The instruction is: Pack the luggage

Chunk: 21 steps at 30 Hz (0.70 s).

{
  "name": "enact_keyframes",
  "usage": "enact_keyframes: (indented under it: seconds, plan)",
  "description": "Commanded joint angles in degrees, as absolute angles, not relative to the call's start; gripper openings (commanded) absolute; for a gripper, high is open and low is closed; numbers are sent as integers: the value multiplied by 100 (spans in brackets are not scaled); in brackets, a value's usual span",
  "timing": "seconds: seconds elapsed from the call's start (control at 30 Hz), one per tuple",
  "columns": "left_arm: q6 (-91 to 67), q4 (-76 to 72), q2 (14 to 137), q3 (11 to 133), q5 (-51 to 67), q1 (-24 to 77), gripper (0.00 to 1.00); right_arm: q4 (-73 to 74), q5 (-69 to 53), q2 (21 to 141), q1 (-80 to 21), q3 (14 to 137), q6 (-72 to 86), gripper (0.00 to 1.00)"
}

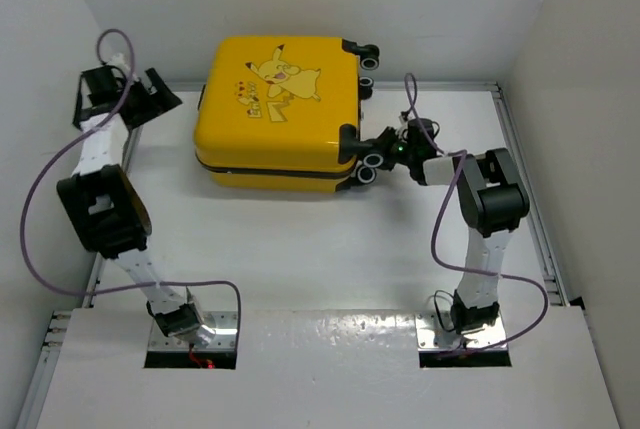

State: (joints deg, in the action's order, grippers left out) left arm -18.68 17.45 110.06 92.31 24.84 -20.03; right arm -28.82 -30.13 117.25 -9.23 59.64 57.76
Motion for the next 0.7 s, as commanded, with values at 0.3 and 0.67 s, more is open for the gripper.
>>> enact_keyframes:
  seconds: [0.3, 0.67]
  plan:
    - [-1205, 3831, 7420, 5934, 1942, -3463, 82, -2919, -3930, 9926, -2671, 4343, 5776, 23]
    - [-3013, 1057, 8585, 5305, 3217, -1944, 66, 164, -1636, 6470, -2514, 3850, 2701, 36]
